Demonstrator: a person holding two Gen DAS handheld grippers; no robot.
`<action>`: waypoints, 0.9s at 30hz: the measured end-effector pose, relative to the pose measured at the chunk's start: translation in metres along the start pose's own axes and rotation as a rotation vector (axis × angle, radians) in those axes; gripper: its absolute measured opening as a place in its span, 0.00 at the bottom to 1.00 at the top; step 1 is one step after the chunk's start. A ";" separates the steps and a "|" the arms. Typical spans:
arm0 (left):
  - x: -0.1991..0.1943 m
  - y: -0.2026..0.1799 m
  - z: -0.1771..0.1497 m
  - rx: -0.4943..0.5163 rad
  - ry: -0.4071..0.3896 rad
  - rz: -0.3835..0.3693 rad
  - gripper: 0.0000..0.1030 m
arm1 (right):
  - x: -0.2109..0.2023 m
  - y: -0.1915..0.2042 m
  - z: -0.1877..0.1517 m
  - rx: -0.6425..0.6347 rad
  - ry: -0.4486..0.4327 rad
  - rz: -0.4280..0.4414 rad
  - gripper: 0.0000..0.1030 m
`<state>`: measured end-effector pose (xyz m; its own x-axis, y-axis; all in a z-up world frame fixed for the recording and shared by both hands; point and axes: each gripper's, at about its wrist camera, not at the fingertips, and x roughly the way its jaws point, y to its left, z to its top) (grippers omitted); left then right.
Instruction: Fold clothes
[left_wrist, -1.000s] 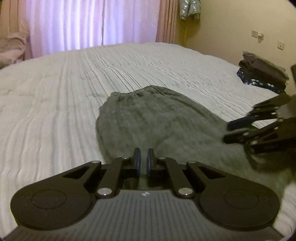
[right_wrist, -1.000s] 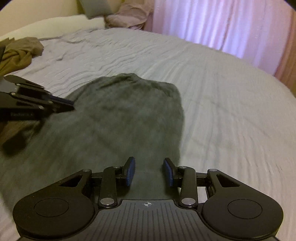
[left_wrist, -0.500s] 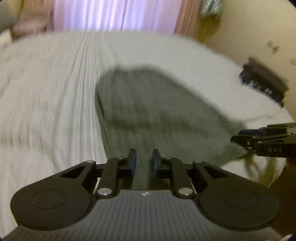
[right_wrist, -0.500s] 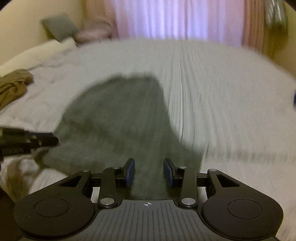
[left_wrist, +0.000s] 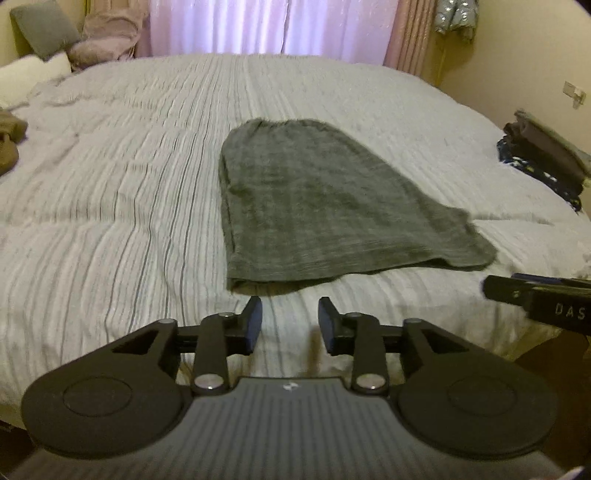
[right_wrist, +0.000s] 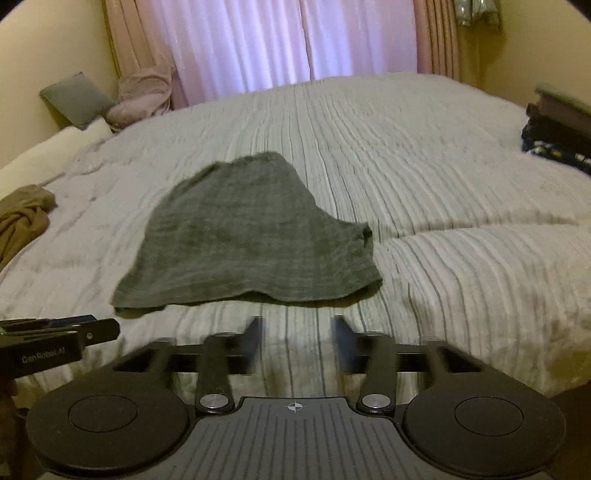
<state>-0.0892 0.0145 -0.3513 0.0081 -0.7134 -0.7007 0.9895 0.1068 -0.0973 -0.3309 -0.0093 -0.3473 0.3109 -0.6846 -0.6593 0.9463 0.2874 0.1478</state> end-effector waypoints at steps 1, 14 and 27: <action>-0.005 -0.003 -0.001 0.005 -0.003 0.008 0.31 | -0.007 0.004 -0.001 -0.010 -0.018 -0.009 0.80; -0.054 -0.018 -0.020 0.018 -0.040 0.069 0.36 | -0.048 0.014 -0.019 -0.018 -0.057 -0.022 0.80; -0.080 -0.026 -0.031 0.038 -0.073 0.073 0.38 | -0.073 0.018 -0.029 -0.019 -0.089 -0.011 0.80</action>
<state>-0.1197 0.0901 -0.3150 0.0898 -0.7531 -0.6517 0.9907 0.1349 -0.0195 -0.3393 0.0654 -0.3180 0.3083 -0.7443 -0.5924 0.9480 0.2918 0.1268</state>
